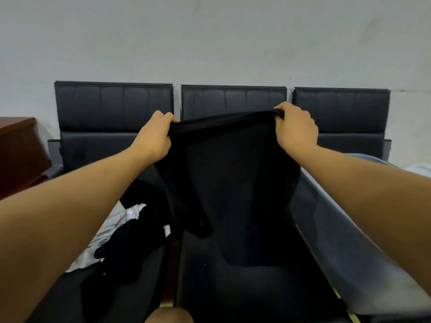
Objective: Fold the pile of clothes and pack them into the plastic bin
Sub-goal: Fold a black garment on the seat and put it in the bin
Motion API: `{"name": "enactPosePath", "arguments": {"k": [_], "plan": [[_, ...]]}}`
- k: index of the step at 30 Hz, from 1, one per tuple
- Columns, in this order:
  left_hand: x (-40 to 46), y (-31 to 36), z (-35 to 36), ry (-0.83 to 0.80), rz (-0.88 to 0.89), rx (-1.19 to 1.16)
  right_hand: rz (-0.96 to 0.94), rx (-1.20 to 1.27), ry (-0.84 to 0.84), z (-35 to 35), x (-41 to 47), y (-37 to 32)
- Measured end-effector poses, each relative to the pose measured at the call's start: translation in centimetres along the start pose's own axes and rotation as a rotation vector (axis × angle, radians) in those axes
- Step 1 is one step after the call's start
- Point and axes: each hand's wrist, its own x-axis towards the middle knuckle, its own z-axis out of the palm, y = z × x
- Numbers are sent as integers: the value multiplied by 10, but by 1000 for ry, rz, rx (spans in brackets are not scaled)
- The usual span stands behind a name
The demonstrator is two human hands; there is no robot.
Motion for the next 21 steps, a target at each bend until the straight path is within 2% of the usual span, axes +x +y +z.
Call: {"name": "enactPosePath", "arguments": {"k": [4,12,15,18,19,21], "plan": [[6,13,-3,-49,-1,28,-27,-124,-26,-14,5,30],[-4,20,-5,-285,-90,131,40,-217,38,-19,2,49],[-6,27,-10,-339,-192,-4,265,-14,-65,-19,0,49],[-10,45,-15,-360,-361,-345,530,482,-206,-8,-1,44],[-11,51,-16,-352,-403,-451,557,608,-254,-1,-2,43],[-12,64,-17,-334,-469,-662,514,657,-342,8,-8,39]]}}
